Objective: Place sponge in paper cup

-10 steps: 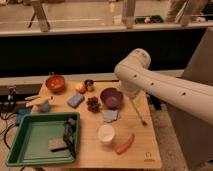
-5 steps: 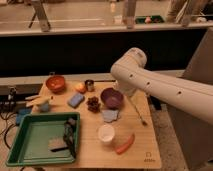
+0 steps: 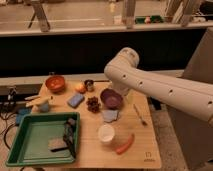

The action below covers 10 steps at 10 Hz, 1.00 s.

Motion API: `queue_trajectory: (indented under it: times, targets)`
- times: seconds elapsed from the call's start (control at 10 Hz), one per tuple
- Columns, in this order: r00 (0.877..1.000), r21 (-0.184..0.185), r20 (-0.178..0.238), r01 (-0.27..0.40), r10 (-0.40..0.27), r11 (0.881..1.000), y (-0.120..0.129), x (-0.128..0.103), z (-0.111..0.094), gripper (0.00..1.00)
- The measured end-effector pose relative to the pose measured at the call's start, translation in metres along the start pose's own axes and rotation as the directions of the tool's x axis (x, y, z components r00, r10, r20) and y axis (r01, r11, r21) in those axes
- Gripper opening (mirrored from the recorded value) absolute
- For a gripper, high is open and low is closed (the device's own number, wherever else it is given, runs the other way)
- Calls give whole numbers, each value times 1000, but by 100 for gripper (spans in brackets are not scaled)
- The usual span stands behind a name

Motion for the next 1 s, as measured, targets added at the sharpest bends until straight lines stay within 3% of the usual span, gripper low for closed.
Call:
queue_trajectory:
  times: [1.0]
  targets:
    - [988, 37, -18, 156, -155, 987, -46, -1, 6, 80]
